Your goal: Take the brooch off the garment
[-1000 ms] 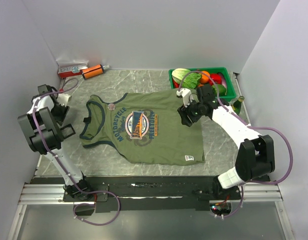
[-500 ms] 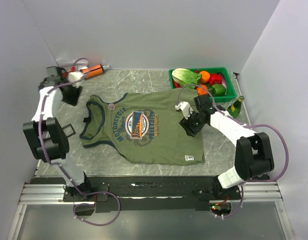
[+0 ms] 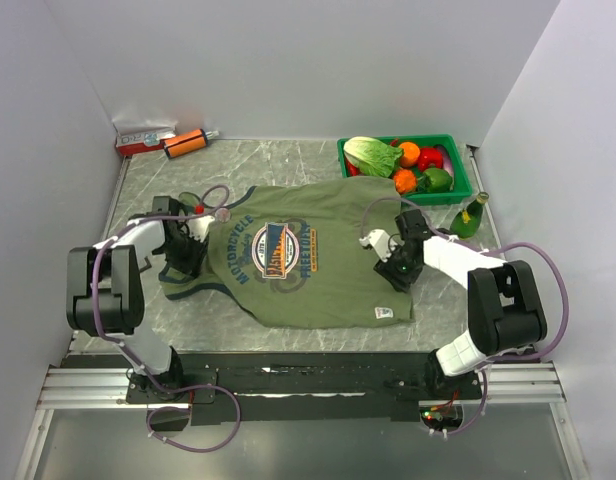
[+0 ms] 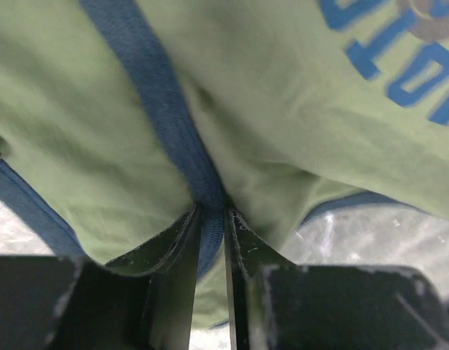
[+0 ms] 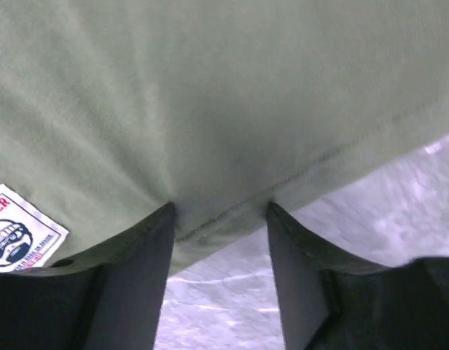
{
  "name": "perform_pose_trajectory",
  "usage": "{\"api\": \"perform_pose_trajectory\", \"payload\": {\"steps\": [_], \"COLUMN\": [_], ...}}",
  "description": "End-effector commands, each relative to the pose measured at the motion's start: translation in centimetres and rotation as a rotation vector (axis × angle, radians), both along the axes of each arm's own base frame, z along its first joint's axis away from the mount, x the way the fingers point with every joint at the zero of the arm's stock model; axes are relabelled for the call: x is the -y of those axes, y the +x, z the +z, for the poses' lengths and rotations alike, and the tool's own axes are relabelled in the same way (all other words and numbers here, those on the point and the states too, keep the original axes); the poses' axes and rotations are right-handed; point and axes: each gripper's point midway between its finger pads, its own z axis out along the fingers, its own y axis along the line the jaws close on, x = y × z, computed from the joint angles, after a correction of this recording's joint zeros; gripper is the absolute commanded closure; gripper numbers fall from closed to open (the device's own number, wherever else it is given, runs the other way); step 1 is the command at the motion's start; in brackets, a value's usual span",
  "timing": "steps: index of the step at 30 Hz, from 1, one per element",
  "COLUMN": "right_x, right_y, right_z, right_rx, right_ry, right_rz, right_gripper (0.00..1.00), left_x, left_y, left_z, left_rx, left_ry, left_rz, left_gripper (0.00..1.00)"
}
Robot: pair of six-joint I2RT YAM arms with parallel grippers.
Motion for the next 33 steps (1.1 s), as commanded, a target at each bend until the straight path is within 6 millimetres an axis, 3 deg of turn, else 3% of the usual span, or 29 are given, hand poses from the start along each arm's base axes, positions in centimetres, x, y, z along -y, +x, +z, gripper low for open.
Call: {"api": "perform_pose_trajectory", "payload": {"steps": [1,5,10,16,18,22,24,25,27,28,29,30,31,32,33], "right_x": [3.9,5.7,7.2,8.8,9.2,9.8,9.0,8.3,6.2,5.1,4.2,2.6,1.6,0.4,-0.6], "right_y": [-1.4,-2.2,-4.7,-7.7,-8.5,-9.1,-8.5,-7.1,-5.3,-3.0,-1.9,-1.0,1.1,1.8,2.6], "right_z": [-2.1,-2.7,-2.8,-2.7,-2.7,-1.9,-0.6,1.3,4.1,7.2,8.6,9.9,12.6,13.0,13.8], "right_rx": [-0.056,-0.064,-0.094,-0.165,-0.179,-0.182,-0.172,-0.145,-0.083,-0.014,0.013,0.032,0.098,0.086,0.091], "right_ry": [-0.109,-0.175,-0.2,-0.245,-0.26,-0.268,-0.223,-0.184,-0.071,-0.015,0.03,0.111,0.145,0.17,0.205], "right_rz": [-0.036,-0.033,-0.013,0.008,0.021,0.039,0.034,0.032,0.027,0.029,0.027,0.024,0.03,0.048,0.032], "right_gripper": [0.51,0.51,0.51,0.51,0.51,0.5,0.5,0.5,0.49,0.48,0.46,0.45,0.44,0.43,0.43], "left_x": [-0.8,-0.7,-0.2,-0.3,0.4,1.9,2.6,2.9,3.6,3.9,4.4,4.8,5.4,5.6,6.0], "left_y": [-0.1,-4.5,-9.5,-11.3,-10.5,-10.9,-9.1,-8.0,-3.7,-2.1,0.2,2.0,3.1,5.3,6.3], "left_z": [-1.3,-3.7,-3.7,-0.7,1.2,4.2,6.4,7.2,9.7,10.6,11.6,12.3,12.5,12.6,12.5], "left_rx": [0.042,-0.062,-0.127,-0.065,-0.011,-0.008,0.064,0.101,0.225,0.26,0.283,0.304,0.296,0.282,0.258], "left_ry": [0.048,0.05,0.04,0.053,0.017,-0.066,-0.097,-0.106,-0.144,-0.162,-0.19,-0.222,-0.259,-0.279,-0.307], "left_rz": [0.007,0.004,-0.061,-0.158,-0.21,-0.272,-0.277,-0.27,-0.214,-0.196,-0.183,-0.142,-0.134,-0.124,-0.093], "left_gripper": [0.76,0.78,0.81,0.81,0.81,0.78,0.71,0.68,0.58,0.56,0.55,0.54,0.53,0.54,0.55]}}
